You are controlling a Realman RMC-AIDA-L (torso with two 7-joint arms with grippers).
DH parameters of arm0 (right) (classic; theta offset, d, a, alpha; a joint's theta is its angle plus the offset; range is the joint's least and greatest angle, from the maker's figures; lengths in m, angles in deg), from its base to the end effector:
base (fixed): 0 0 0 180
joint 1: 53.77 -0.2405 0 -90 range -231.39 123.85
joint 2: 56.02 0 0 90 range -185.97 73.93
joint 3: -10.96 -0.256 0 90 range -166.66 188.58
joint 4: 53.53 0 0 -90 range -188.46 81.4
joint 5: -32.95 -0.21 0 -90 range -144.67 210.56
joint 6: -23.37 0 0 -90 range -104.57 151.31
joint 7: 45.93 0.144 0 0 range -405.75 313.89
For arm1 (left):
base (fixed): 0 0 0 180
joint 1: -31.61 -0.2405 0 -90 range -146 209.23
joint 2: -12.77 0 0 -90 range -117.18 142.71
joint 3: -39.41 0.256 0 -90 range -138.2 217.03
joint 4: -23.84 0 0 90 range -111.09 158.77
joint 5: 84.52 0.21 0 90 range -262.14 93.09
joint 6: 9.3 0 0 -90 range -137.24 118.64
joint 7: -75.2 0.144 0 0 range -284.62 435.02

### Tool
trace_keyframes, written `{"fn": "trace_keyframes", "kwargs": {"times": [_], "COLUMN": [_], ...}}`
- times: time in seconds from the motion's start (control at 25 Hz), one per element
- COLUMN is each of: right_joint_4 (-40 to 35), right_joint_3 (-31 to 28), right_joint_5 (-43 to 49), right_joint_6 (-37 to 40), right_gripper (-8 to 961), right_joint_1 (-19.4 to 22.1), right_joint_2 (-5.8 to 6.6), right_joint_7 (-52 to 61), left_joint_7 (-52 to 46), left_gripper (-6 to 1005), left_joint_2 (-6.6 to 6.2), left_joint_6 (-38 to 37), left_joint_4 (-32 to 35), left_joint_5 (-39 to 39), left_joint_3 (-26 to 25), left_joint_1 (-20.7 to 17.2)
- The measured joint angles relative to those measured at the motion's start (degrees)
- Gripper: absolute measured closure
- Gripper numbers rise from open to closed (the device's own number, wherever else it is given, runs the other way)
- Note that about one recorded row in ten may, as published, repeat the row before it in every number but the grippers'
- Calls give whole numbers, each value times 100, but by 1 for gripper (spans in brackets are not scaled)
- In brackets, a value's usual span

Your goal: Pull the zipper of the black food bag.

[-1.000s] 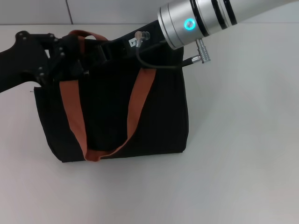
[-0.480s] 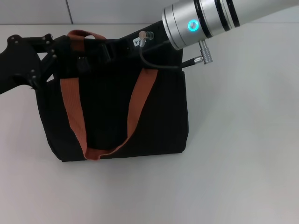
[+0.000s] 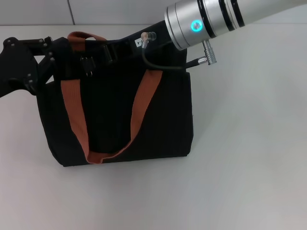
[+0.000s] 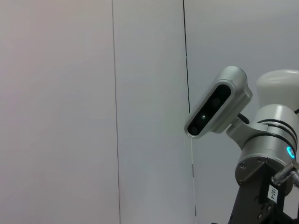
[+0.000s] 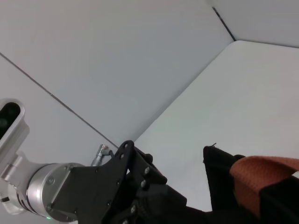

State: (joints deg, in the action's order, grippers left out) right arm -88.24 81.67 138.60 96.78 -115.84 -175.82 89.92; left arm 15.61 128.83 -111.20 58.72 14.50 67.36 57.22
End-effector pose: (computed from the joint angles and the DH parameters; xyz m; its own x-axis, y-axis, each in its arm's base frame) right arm 0.0435 0.4023 -0.0765 0.6817 -0.6992 -0.2155 -0.6763 -0.7145 0.1789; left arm -0.2710 0.3104 0.0664 0.6863 -0.0746 0.7234 0.3256 -0.8580 -0.3973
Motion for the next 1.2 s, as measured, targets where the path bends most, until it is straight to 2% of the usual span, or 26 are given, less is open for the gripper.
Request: {"fn": "trace_keyframes", "kwargs": {"times": [0.24, 0.4, 0.56, 0.8, 0.84, 1.04, 1.2], "right_joint_4": [-231, -646, -1346, -2589, -2589, -3344, -3600], "right_joint_3": [133, 260, 503, 500, 500, 344, 124], "right_joint_5": [-6, 49, 233, 893, 893, 1079, 1092], "right_joint_6": [-26, -53, -113, -1, -1, 195, 327], "right_gripper": [952, 953, 953, 945, 944, 937, 932], "right_joint_1": [138, 401, 844, 1684, 1684, 2306, 2557], "right_joint_2": [-8, -6, 27, 23, 23, 30, 24], "right_joint_7": [82, 403, 871, 1551, 1551, 1734, 1733], "left_joint_7": [-26, -51, -53, -53, -53, -53, -53], "left_gripper": [913, 910, 908, 904, 903, 900, 898], "left_joint_2": [-9, -28, -46, -54, -54, -58, -58], "left_joint_6": [17, 54, 58, 77, 77, 133, 177], "left_joint_4": [0, 0, 0, 0, 0, 1, 1], "left_joint_5": [-137, -196, -201, -207, -207, -213, -213], "left_joint_3": [-8, -66, -86, -89, -89, -89, -86], "left_joint_1": [-43, -73, -95, -104, -104, -110, -109]}}
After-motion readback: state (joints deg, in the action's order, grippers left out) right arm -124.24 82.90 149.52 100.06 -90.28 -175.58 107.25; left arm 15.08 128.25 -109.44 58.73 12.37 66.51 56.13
